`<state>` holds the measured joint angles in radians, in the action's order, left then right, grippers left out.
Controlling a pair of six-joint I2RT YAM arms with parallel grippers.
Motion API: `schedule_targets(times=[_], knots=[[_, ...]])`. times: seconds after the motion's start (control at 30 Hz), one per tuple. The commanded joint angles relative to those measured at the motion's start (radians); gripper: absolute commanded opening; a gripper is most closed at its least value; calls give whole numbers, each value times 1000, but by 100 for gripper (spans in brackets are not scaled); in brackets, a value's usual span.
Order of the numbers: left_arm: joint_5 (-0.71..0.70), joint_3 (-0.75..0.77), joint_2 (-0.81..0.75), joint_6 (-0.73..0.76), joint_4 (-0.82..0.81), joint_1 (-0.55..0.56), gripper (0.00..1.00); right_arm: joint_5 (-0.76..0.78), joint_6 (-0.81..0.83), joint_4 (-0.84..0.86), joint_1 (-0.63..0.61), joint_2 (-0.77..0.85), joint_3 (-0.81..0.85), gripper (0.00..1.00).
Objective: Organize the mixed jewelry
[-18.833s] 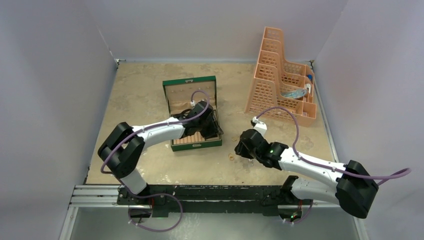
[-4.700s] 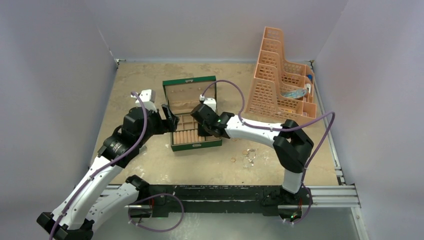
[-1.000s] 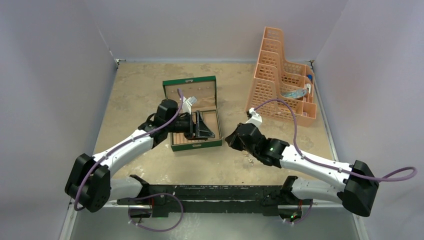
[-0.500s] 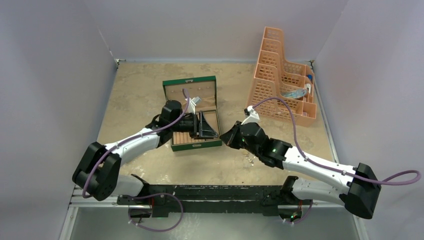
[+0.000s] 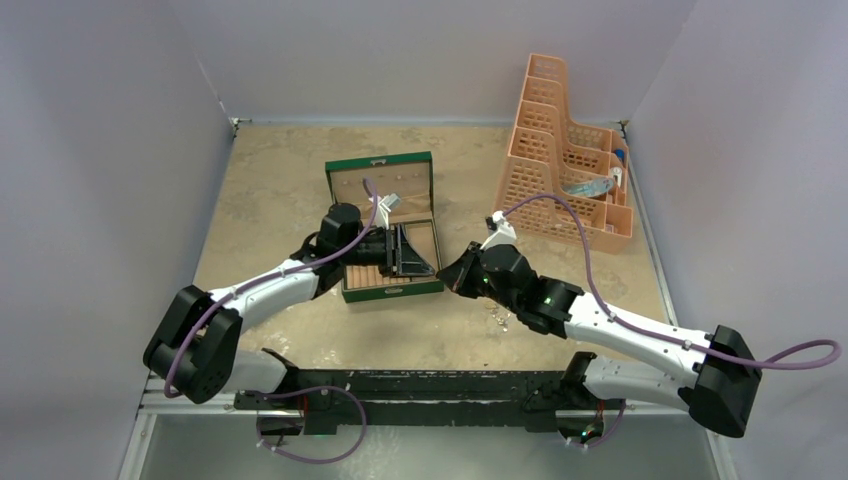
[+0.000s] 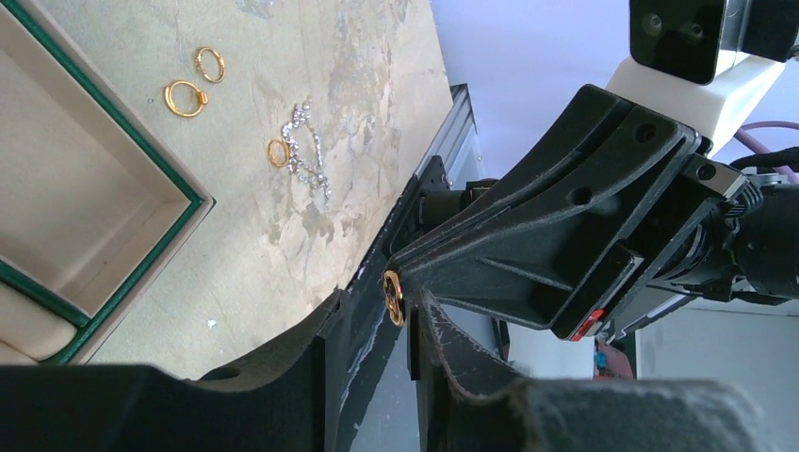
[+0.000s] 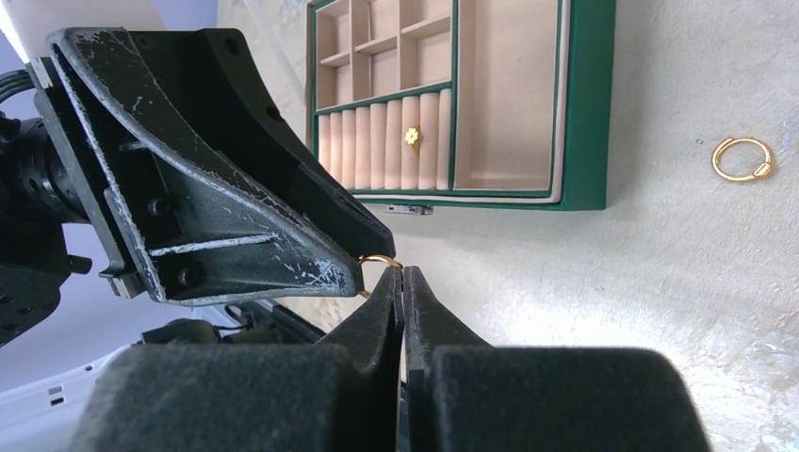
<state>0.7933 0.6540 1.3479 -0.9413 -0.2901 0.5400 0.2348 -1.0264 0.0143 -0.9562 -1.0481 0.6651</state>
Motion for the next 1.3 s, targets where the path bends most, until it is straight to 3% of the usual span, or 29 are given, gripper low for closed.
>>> schedule_targets(times=[0.0, 0.27, 0.47, 0.53, 0.73, 0.87, 0.9, 1.07, 1.27], knots=[[23, 3, -31, 27, -44, 4, 27, -11, 23, 50, -1, -7, 18, 0], [58, 18, -11, 41, -44, 6, 24, -17, 27, 64, -1, -17, 22, 0], [59, 24, -12, 54, -32, 9, 1, -16, 27, 67, -1, -18, 27, 0], [47, 22, -24, 59, -23, 9, 0, -36, 30, 73, -1, -15, 26, 0], [-21, 22, -109, 50, 36, 1, 0, -40, -21, 130, 1, 46, -3, 41], [57, 41, -137, 13, 8, -40, 0, -31, -72, 379, 15, 104, -81, 67], [88, 49, -138, -3, -5, -58, 0, -40, -90, 449, 24, 105, -97, 69], [203, 70, -140, -170, -132, -110, 0, -127, -139, 741, 39, 48, -119, 69], [173, 90, -197, -305, -221, -136, 0, -150, -167, 887, 39, 11, -129, 60]])
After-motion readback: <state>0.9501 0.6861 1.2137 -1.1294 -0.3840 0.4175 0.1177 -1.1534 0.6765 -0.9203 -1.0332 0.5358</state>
